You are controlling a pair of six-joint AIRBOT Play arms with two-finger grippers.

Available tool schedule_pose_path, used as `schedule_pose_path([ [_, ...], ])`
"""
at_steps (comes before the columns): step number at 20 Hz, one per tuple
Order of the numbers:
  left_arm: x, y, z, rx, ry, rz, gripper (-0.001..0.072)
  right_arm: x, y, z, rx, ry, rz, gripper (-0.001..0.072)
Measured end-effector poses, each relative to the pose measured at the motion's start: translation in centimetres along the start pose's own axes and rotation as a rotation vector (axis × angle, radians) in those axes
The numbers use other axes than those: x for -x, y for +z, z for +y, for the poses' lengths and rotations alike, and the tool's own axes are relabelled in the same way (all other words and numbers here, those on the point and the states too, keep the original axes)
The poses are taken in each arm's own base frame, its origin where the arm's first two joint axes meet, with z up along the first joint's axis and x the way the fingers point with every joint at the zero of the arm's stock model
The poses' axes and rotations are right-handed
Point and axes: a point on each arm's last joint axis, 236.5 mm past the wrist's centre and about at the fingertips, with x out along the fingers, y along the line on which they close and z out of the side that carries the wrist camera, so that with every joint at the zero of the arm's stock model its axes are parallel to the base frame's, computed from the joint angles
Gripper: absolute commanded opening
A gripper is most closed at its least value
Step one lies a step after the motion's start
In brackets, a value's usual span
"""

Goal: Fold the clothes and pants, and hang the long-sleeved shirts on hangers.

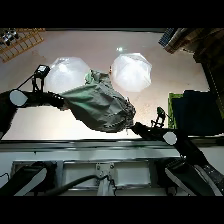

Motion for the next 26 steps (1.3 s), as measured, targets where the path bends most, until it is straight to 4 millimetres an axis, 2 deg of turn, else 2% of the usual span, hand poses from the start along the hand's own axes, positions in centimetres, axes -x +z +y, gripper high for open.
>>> schedule_pose_path([
  [2, 0.0, 0.0, 0.0, -0.002, 0.002, 0.001, 0.0012, -0.5, 0.1, -0.1, -0.05, 0.012, -0.007, 0.0482],
  [9, 0.0, 0.0, 0.1, -0.002, 0.002, 0.002, 0.0013, -2.3, 1.6, 0.2, -0.201, 0.052, -0.05, 0.048],
  [14, -0.1, -0.1, 0.1, -0.001, 0.002, 0.004, 0.0013, -3.5, 1.8, 0.9, -0.259, 0.078, -0.065, 0.0458],
  [17, -0.4, -0.3, 0.1, 0.001, 0.0, 0.013, 0.0013, -4.4, 2.1, 1.2, -0.279, 0.088, -0.089, 0.0244],
  [20, -0.7, -0.5, 0.3, 0.004, 0.0, 0.025, 0.0013, -4.7, 3.4, 1.4, -0.295, 0.106, -0.147, 0.0044],
  [23, -1.4, -0.9, 1.5, -0.022, 0.04, 0.048, 0.0013, -4.5, 4.9, 2.0, -0.301, 0.136, -0.209, 0.0042],
  [26, -2.7, -1.2, 3.8, -0.072, 0.115, 0.07, 0.0013, -4.1, 6.0, 2.7, -0.294, 0.16, -0.248, 0.0041],
])
